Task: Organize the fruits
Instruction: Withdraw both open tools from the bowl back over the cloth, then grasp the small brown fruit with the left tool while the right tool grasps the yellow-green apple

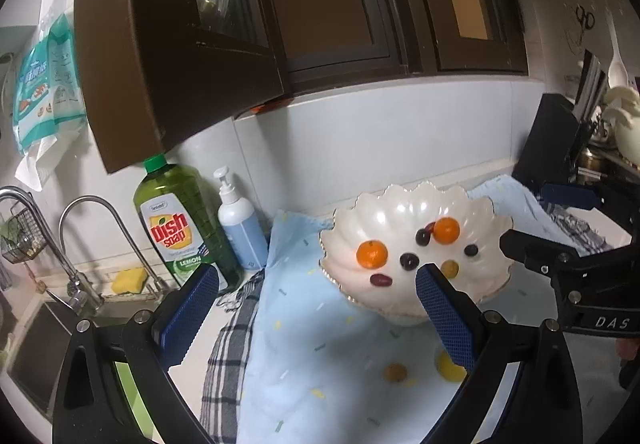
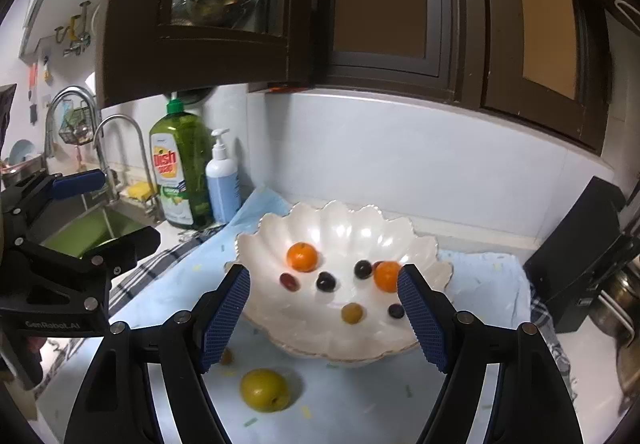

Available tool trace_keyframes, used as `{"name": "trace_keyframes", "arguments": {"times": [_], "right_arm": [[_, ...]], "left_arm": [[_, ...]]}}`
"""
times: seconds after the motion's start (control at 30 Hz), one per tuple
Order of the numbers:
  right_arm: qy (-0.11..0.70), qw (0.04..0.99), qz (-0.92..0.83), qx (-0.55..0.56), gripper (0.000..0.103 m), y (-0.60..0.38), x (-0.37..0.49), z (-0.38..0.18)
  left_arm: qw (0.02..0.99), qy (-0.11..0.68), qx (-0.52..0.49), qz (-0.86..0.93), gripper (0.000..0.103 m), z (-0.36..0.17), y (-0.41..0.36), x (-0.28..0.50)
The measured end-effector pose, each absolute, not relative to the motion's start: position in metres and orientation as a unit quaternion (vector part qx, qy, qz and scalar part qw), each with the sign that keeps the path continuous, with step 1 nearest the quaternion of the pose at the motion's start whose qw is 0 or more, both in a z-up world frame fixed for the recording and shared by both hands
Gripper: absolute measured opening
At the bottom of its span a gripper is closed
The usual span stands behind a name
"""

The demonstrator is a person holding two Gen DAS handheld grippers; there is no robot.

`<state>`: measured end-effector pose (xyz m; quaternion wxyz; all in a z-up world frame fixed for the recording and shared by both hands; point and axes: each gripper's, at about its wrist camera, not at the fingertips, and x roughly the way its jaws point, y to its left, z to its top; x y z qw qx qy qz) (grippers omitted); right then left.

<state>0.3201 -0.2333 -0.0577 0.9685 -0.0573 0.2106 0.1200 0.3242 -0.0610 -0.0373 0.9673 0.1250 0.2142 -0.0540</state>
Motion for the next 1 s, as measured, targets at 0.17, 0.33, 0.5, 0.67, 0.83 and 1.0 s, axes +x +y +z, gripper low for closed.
{"name": "trace_keyframes", "arguments": {"times": [0.17, 0.33, 0.5, 0.67, 0.83, 1.0], "right_arm": [[0.223, 0.964, 0.132, -0.057, 0.077, -0.227, 0.314, -0.068], [0.242, 0.957, 0.146, -0.059, 0.077, -0.222, 0.311, -0.079], [0.26, 0.951, 0.157, -0.057, 0.077, -0.218, 0.309, -0.09], [0.284, 0.943, 0.164, -0.06, 0.077, -0.213, 0.31, -0.104], [0.301, 0.936, 0.17, -0.063, 0.077, -0.209, 0.311, -0.117], [0.326, 0.928, 0.17, -0.062, 0.077, -0.208, 0.318, -0.132]], "left_arm": [[0.964, 0.22, 0.139, -0.055, 0.101, -0.048, -0.058, 0.315], [0.959, 0.233, 0.148, -0.068, 0.101, -0.06, -0.058, 0.311], [0.952, 0.245, 0.161, -0.084, 0.1, -0.073, -0.06, 0.309], [0.947, 0.251, 0.177, -0.098, 0.1, -0.086, -0.061, 0.309], [0.94, 0.263, 0.188, -0.115, 0.098, -0.1, -0.062, 0.313], [0.932, 0.277, 0.192, -0.133, 0.093, -0.118, -0.065, 0.32]]}}
